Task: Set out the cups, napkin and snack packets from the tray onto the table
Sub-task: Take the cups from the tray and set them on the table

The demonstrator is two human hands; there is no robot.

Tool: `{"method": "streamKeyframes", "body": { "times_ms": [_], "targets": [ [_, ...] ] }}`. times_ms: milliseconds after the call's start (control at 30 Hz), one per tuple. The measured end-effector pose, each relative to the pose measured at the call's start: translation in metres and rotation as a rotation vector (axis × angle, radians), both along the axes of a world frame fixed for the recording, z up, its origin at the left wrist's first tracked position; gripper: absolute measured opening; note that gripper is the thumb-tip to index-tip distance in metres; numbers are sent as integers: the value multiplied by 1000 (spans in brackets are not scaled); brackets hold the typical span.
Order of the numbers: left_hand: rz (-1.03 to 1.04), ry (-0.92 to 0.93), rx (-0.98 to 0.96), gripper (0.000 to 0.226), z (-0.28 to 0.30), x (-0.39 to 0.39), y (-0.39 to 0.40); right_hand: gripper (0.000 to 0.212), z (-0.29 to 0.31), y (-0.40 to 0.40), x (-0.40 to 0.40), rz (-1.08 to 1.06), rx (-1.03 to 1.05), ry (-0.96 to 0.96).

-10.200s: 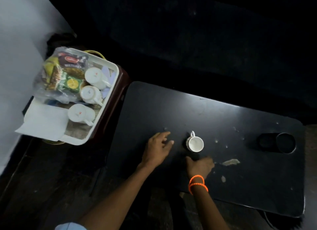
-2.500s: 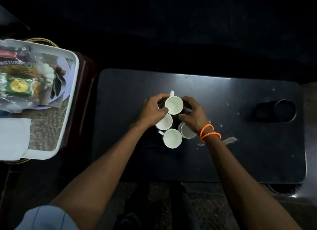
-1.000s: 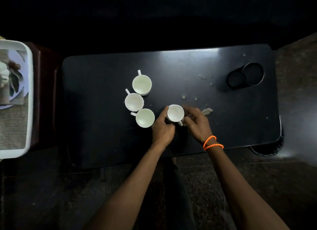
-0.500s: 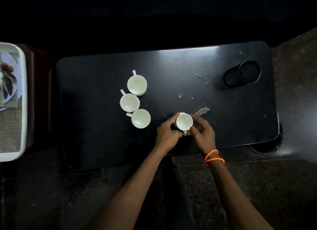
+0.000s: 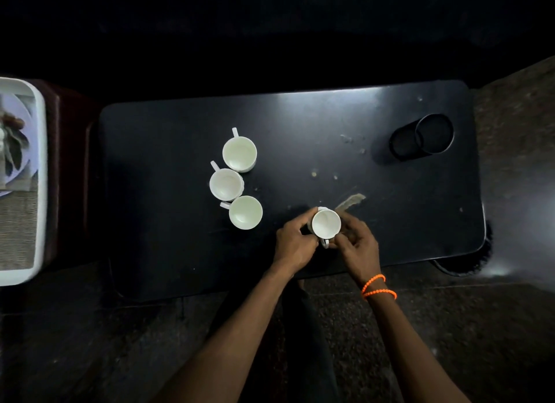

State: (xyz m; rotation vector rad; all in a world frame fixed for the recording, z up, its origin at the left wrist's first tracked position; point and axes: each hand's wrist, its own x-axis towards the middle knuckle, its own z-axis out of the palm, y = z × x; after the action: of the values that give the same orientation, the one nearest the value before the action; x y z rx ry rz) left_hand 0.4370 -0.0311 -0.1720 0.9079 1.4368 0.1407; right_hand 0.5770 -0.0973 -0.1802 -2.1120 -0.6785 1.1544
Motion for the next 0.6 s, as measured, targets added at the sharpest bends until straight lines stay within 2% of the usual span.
{"method": "streamKeyframes", "body": {
  "times_ms": [267,600],
  "targets": [
    [-54,-22,-10,71,-2,-5,2,45,2,6,3,9,9,-11],
    [-92,-70,14,62,4,-11,-3,46,7,-4,2,43,-23,-51]
  ]
}}
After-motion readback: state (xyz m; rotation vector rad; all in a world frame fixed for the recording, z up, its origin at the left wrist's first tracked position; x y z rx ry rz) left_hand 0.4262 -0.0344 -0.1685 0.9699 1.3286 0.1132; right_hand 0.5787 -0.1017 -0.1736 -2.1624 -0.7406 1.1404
